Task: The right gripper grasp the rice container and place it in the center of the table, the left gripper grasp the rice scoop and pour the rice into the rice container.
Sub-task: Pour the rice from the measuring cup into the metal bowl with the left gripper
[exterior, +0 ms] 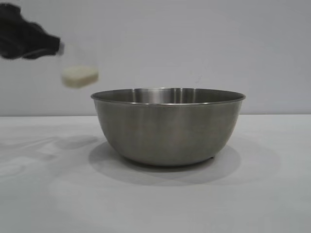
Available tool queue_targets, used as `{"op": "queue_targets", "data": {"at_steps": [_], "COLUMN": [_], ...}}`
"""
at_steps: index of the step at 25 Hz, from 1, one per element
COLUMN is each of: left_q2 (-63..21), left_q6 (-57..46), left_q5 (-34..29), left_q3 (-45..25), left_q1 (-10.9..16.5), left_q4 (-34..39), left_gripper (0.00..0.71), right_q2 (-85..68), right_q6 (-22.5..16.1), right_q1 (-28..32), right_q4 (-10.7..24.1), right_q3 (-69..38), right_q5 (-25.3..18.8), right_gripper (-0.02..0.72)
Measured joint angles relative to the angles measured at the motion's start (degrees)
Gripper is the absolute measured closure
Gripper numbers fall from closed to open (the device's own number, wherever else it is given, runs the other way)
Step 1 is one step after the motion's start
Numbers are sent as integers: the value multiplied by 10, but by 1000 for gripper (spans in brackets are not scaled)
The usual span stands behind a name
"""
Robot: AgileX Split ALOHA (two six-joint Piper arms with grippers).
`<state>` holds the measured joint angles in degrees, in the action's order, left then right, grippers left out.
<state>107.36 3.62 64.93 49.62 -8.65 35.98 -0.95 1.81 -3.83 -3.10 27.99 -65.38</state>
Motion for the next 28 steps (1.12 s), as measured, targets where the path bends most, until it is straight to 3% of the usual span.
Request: {"op": "queue_targets", "data": {"at_steps": [9, 15, 22, 28], "left_q2": [0, 0, 0, 0], "left_q6": [167, 270, 481, 630], "left_q5": [0, 1, 1, -20], "left_q3": [35, 48, 48, 48], "left_q1": [-15, -39, -78, -88], "left_q4": [66, 96, 101, 101], "left_gripper": [710, 710, 710, 710], "right_q2": [0, 0, 0, 0], "right_q6": [0, 0, 1, 1], "right_q1": [0, 0, 0, 0], "right_q4": [0, 0, 0, 0], "right_q3": [0, 0, 0, 0], "right_q5": [0, 0, 0, 0], "right_gripper": [488, 488, 488, 488]}}
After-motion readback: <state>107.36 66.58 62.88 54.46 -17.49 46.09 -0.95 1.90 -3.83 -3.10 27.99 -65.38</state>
